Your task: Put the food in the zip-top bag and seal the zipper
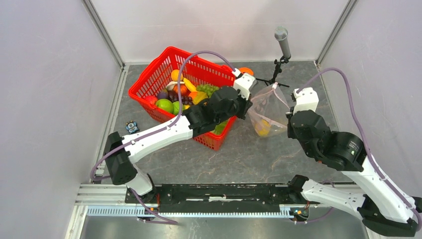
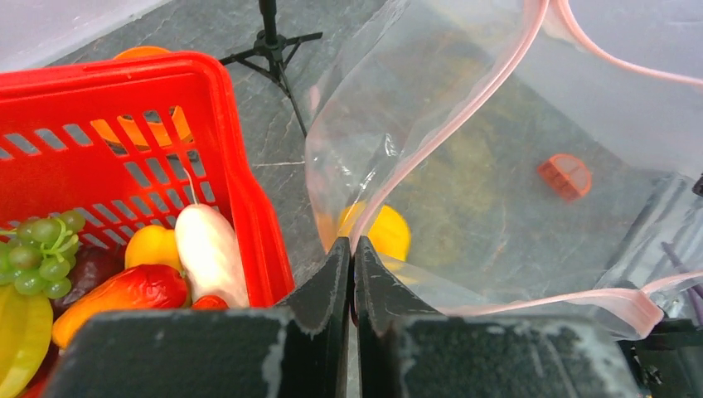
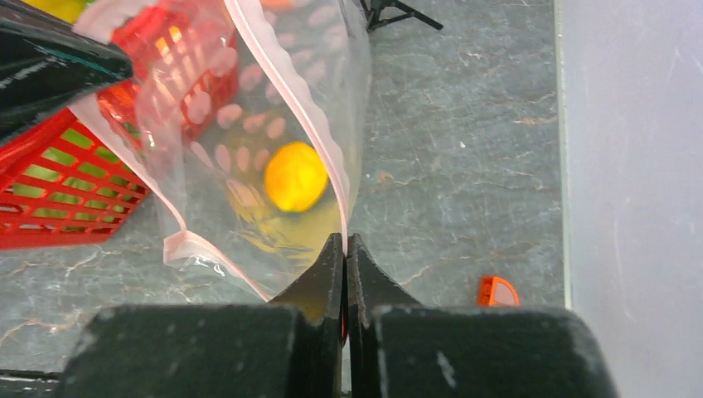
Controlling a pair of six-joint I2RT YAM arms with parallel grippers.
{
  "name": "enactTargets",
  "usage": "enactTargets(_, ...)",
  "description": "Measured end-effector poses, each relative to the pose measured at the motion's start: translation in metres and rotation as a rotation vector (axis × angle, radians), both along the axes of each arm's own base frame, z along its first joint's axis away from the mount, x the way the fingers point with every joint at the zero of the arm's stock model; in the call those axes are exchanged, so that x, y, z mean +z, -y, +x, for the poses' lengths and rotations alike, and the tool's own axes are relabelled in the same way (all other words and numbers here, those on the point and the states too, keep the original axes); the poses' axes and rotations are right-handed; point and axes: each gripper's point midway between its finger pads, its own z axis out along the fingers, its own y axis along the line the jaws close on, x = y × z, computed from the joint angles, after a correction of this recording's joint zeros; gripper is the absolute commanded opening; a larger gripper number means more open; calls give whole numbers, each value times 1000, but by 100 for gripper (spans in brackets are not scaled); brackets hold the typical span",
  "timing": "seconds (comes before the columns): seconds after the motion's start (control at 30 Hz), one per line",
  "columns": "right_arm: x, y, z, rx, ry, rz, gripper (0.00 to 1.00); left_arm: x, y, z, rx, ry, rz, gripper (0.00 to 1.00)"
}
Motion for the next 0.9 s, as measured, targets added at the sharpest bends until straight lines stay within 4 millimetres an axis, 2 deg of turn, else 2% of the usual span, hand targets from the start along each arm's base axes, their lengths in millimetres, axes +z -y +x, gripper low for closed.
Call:
enactTargets(0.1, 3, 5, 0, -19, -10, -33, 0, 6, 3, -1, -26, -1, -28, 12)
enactTargets(0.2, 26, 17, -2, -54, 34, -23, 0, 8, 10, -9, -85, -26, -56, 14)
enactTargets(0.3, 57, 31, -4, -98, 112, 12, 0, 13, 27, -21, -175, -60, -116, 16)
enactTargets(0.37, 66, 40, -6, -119, 141, 13, 0, 15, 38, -27, -226, -83, -147, 17)
enactTargets(0.43, 68, 46, -6, -135, 148, -13, 0, 15, 50, -31, -269, -107, -172, 24)
enactTargets(0.53, 53, 44, -1, -144, 117, -88, 0, 2, 60, -26, -273, -140, -165, 27)
enactTargets(0.63, 9, 31, 9, -130, 42, -193, 0, -27, 60, -16, -241, -183, -127, 35)
enactTargets(0.67, -14, 25, 12, -117, 2, -240, 0, -38, 58, -13, -229, -203, -113, 40)
enactTargets(0.73, -44, 14, 17, -91, -50, -288, 0, -53, 54, -9, -208, -231, -101, 53)
enactTargets(0.83, -70, 1, 22, -53, -87, -296, 0, -51, 51, -10, -199, -228, -113, 61)
enactTargets(0.9, -70, -6, 24, -40, -74, -263, 0, -51, 49, -13, -199, -232, -110, 67)
